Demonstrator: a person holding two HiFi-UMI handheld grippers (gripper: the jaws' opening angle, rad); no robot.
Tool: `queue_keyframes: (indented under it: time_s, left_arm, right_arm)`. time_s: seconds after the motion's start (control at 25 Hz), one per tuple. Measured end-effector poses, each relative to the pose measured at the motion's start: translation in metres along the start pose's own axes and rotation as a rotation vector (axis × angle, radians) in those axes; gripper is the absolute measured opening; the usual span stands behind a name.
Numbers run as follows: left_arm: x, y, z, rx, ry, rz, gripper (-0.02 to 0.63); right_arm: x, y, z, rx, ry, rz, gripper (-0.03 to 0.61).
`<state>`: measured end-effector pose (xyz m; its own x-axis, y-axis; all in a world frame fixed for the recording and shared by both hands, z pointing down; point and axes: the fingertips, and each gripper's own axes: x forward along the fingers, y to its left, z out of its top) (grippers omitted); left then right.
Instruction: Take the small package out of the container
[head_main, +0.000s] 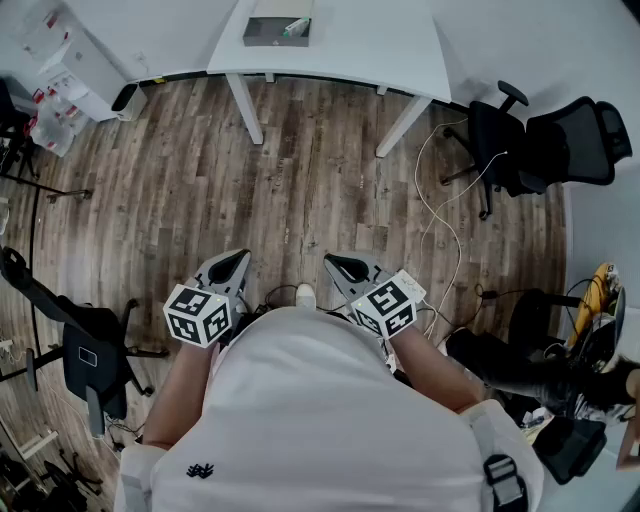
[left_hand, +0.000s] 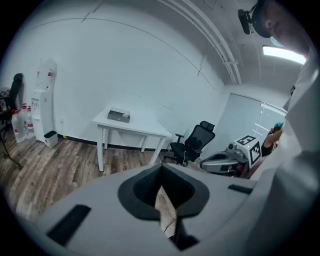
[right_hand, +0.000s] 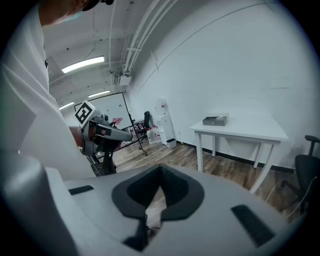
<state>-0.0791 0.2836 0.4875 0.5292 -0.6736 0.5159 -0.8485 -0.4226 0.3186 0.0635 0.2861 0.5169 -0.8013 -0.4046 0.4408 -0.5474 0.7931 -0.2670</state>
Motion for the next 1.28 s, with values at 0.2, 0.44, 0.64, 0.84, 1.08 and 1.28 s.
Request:
queue_keyframes:
  time_s: [0.2,0.44,0.64,0.84,1.08,1.28]
  left_arm:
    - [0.009,-0.001,0.01,0.006,0.0,0.012,0.008]
    - [0.024,0.0,0.022,0.012,0.01,-0.005,0.007]
    - [0.045,0.021,0.035,0.036,0.024,-0.053,0.008]
    - [0.073,0.055,0.06,0.04,0.026,-0.123,0.008]
    - [0.107,0.108,0.115,0.035,0.027,-0.215,0.008]
    - [0.121,0.161,0.146,0.071,0.042,-0.241,0.008]
  right_arm:
    - [0.002,-0.01,0.009,-0.018,-0.004,0.021,0.006]
    - [0.007,-0.025,0.013,0.0,-0.001,0.01,0.006]
    - [0.027,-0.04,0.021,0.024,-0.004,-0.022,0.006]
    - [0.054,-0.06,0.04,0.05,-0.011,-0.094,0.011]
    - [0.102,-0.092,0.094,0.073,-0.03,-0.169,0.078]
    - [0.15,-0.11,0.133,0.091,-0.026,-0.214,0.077]
